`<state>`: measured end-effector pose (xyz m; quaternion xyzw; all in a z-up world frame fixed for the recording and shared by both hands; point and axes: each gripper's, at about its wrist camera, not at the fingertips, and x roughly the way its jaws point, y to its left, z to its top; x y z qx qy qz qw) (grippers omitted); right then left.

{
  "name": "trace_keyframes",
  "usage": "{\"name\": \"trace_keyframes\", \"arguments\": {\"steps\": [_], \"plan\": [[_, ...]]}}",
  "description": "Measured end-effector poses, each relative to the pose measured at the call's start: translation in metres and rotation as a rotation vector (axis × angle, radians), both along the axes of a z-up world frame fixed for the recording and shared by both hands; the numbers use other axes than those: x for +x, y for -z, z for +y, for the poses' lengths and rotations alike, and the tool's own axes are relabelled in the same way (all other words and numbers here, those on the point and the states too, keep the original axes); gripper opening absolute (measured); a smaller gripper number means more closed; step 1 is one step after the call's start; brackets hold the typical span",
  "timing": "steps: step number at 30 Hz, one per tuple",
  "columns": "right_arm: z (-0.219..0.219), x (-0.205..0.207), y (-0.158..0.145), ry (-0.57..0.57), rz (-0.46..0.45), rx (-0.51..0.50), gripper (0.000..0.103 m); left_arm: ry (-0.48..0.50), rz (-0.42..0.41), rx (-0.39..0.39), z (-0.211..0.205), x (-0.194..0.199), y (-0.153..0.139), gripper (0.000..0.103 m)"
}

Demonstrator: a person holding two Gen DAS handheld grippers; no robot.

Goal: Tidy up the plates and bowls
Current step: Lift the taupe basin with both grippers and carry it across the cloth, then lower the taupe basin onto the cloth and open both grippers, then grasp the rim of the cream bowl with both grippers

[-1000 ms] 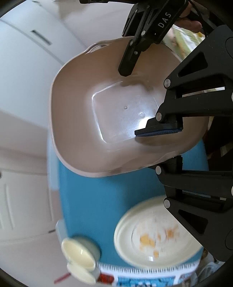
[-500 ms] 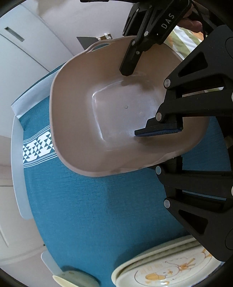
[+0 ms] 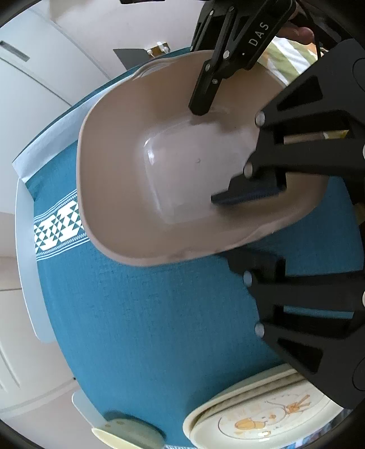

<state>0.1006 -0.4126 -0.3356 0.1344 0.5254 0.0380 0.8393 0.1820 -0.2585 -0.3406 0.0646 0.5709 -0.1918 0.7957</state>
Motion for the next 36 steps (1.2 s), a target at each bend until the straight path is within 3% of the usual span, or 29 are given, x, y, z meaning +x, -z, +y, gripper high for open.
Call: {"name": "trace_keyframes", "arguments": {"steps": [2,12,16,19,22,24,25,27,30,32,36], "plan": [[-0.002,-0.001,0.0,0.013,0.001,0.012,0.014,-0.002,-0.01,-0.003,0.001,-0.001,-0.003,0.049],[-0.007,-0.01,-0.026,0.026,-0.056,-0.008,0.014,0.0,-0.065,0.014,0.003,-0.008,-0.034,0.05],[-0.009,-0.018,-0.048,0.039,-0.086,-0.026,0.014,-0.028,-0.097,0.013,0.017,-0.015,-0.062,0.05],[-0.002,-0.023,-0.082,0.02,-0.155,-0.077,0.016,-0.064,-0.157,-0.013,0.035,-0.023,-0.098,0.05],[0.017,-0.023,-0.127,-0.04,-0.269,-0.111,0.04,-0.136,-0.239,-0.048,0.066,-0.033,-0.14,0.061],[0.036,-0.019,-0.157,-0.102,-0.355,-0.115,0.068,-0.208,-0.311,-0.061,0.093,-0.039,-0.17,0.085],[0.047,-0.016,-0.17,-0.137,-0.392,-0.11,0.073,-0.237,-0.341,-0.063,0.105,-0.041,-0.18,0.09],[0.068,-0.011,-0.185,-0.198,-0.444,-0.092,0.092,-0.306,-0.403,-0.07,0.133,-0.044,-0.201,0.103],[0.105,0.006,-0.199,-0.29,-0.497,-0.061,0.102,-0.398,-0.449,-0.051,0.175,-0.041,-0.219,0.103],[0.133,0.019,-0.203,-0.353,-0.52,-0.043,0.102,-0.453,-0.447,-0.038,0.209,-0.032,-0.221,0.103],[0.191,0.05,-0.203,-0.435,-0.463,-0.102,0.102,-0.517,-0.425,-0.046,0.263,-0.013,-0.217,0.103]]}}
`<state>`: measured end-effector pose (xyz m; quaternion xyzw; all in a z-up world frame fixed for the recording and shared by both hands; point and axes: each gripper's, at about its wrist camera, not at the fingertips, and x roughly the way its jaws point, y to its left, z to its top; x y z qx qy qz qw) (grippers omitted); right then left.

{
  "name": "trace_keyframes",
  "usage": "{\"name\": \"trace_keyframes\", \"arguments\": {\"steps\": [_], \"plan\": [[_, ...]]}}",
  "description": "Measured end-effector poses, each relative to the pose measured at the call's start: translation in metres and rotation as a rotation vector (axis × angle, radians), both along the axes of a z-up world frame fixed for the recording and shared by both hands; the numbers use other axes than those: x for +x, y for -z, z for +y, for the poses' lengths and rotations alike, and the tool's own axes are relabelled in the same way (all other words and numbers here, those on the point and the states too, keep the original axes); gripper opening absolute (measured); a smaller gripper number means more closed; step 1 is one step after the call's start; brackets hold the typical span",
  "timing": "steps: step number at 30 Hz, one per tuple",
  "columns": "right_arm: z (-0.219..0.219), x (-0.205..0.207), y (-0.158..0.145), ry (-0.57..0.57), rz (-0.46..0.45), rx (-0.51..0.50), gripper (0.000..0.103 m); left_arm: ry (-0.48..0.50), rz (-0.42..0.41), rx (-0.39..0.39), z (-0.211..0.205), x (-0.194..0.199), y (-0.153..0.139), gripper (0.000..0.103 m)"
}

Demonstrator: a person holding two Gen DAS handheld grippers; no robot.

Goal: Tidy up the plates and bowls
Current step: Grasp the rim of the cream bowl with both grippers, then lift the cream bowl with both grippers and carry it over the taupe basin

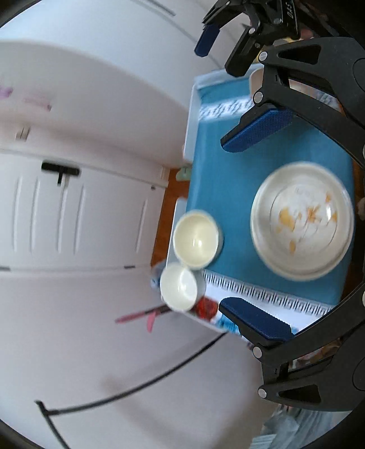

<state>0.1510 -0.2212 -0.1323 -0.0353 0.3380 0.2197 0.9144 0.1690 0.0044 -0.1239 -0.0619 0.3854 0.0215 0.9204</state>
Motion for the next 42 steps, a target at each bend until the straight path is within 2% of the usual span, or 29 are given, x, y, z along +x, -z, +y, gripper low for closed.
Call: {"name": "trace_keyframes", "arguments": {"steps": [4,7,10,16,18,21,24,26,27,30,31,33,36,42], "plan": [[0.035,0.036,0.005,-0.005,0.069,0.059,0.102,-0.014,0.047,-0.037,0.041,0.03,0.02,0.103],[0.064,0.07,0.016,0.025,0.122,0.034,0.102,-0.002,0.104,-0.074,0.062,0.054,0.043,0.102],[0.086,0.105,0.037,0.042,0.208,0.047,0.102,0.023,0.155,-0.09,0.075,0.078,0.065,0.099],[0.108,0.164,0.096,0.119,0.388,0.069,0.1,0.063,0.251,-0.121,0.089,0.123,0.116,0.085],[0.112,0.175,0.112,0.137,0.423,0.065,0.084,0.083,0.296,-0.133,0.091,0.136,0.14,0.074],[0.119,0.19,0.137,0.151,0.488,0.055,0.065,0.105,0.338,-0.166,0.092,0.151,0.165,0.063],[0.126,0.201,0.157,0.17,0.534,0.059,0.054,0.125,0.37,-0.182,0.091,0.165,0.182,0.051],[0.128,0.206,0.166,0.177,0.553,0.065,0.051,0.139,0.387,-0.185,0.09,0.172,0.19,0.046],[0.129,0.208,0.169,0.18,0.559,0.065,0.047,0.143,0.391,-0.189,0.089,0.174,0.192,0.04],[0.133,0.213,0.176,0.183,0.572,0.066,0.034,0.152,0.396,-0.199,0.088,0.182,0.198,0.032],[0.134,0.215,0.178,0.184,0.577,0.066,0.034,0.157,0.398,-0.2,0.088,0.184,0.199,0.03],[0.135,0.219,0.181,0.186,0.58,0.07,0.029,0.171,0.397,-0.212,0.086,0.186,0.2,0.019],[0.139,0.221,0.185,0.186,0.581,0.056,0.015,0.181,0.386,-0.176,0.081,0.187,0.2,0.017],[0.135,0.221,0.187,0.206,0.581,0.077,0.014,0.176,0.383,-0.168,0.078,0.188,0.197,0.017]]}}
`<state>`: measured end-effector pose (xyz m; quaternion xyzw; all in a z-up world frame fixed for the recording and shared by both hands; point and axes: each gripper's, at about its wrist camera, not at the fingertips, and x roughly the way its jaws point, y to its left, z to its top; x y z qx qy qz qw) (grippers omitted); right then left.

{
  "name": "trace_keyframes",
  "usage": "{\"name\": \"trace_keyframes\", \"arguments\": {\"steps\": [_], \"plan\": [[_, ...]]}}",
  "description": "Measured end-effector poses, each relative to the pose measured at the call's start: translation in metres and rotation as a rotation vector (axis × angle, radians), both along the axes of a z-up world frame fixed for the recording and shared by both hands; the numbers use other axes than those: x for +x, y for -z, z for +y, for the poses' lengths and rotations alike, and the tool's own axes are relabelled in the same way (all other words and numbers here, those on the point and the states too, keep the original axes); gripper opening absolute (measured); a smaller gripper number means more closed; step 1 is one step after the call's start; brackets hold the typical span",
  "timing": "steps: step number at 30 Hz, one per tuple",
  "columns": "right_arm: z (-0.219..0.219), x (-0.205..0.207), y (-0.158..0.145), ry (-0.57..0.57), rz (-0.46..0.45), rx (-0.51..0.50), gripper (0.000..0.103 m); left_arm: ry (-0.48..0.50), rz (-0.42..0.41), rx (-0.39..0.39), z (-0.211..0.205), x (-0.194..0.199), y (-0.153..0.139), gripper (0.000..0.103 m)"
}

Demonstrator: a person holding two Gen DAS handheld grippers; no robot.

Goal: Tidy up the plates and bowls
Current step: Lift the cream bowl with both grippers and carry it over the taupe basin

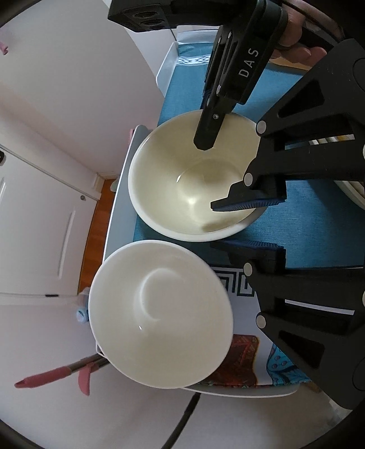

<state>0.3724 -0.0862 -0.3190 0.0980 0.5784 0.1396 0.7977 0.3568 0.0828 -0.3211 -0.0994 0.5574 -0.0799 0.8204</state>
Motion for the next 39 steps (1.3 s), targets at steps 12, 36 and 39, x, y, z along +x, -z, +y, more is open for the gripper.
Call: {"name": "trace_keyframes", "arguments": {"steps": [12,36,39], "plan": [[-0.004,-0.009,-0.017,0.005,-0.053,-0.009,0.013,0.008,-0.061,0.021,-0.003,-0.012,-0.029,0.017],[-0.148,-0.169,-0.153,0.057,-0.335,0.024,0.013,0.071,-0.272,0.013,-0.179,-0.153,-0.164,0.017],[-0.183,-0.197,-0.159,0.094,-0.342,0.003,0.013,0.117,-0.261,-0.008,-0.221,-0.169,-0.164,0.017]]}}
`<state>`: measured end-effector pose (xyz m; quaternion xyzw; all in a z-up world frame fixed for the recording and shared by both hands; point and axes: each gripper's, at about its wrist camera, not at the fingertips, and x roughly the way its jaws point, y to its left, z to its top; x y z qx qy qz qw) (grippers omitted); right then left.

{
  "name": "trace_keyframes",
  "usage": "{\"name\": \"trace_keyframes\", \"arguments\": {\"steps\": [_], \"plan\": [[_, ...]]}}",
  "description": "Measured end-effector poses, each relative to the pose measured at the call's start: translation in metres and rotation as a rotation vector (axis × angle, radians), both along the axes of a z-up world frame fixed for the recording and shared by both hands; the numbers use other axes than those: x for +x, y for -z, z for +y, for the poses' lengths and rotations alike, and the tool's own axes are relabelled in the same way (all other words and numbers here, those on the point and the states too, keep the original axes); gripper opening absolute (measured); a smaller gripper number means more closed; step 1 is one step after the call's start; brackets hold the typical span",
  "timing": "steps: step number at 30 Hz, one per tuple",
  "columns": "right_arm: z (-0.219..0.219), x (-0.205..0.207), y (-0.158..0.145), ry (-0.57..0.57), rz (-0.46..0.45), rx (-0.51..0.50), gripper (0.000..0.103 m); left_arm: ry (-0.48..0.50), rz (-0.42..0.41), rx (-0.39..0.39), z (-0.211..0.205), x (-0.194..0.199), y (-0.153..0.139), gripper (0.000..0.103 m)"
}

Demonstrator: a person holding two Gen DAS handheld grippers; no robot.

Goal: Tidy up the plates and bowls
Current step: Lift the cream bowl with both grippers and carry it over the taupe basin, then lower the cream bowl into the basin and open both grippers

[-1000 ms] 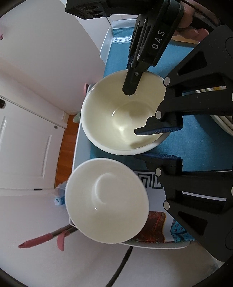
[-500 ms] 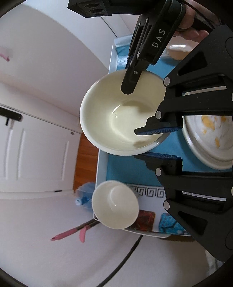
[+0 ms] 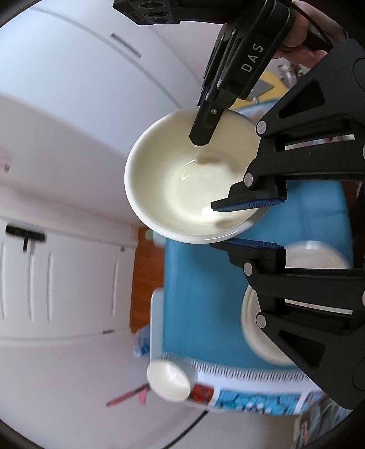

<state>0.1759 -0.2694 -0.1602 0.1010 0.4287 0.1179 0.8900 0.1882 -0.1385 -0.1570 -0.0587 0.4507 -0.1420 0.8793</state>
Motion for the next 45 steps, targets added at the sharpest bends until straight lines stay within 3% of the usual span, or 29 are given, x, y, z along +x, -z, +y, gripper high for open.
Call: {"name": "trace_keyframes", "arguments": {"steps": [7,17,27,34,45], "plan": [[-0.073,-0.048,0.008,0.125,0.048,-0.02,0.014,0.159,0.092,0.022,-0.081,-0.017,0.029,0.017],[-0.121,-0.074,0.085,0.261,0.215,0.032,0.013,0.295,0.246,0.138,-0.133,-0.016,0.098,0.017],[-0.126,-0.067,0.135,0.287,0.327,0.014,0.013,0.342,0.303,0.222,-0.139,-0.006,0.135,0.017],[-0.122,-0.063,0.142,0.294,0.354,-0.02,0.013,0.361,0.308,0.258,-0.143,-0.001,0.15,0.017],[-0.119,-0.062,0.147,0.307,0.379,-0.046,0.013,0.389,0.291,0.289,-0.146,-0.002,0.151,0.017]]}}
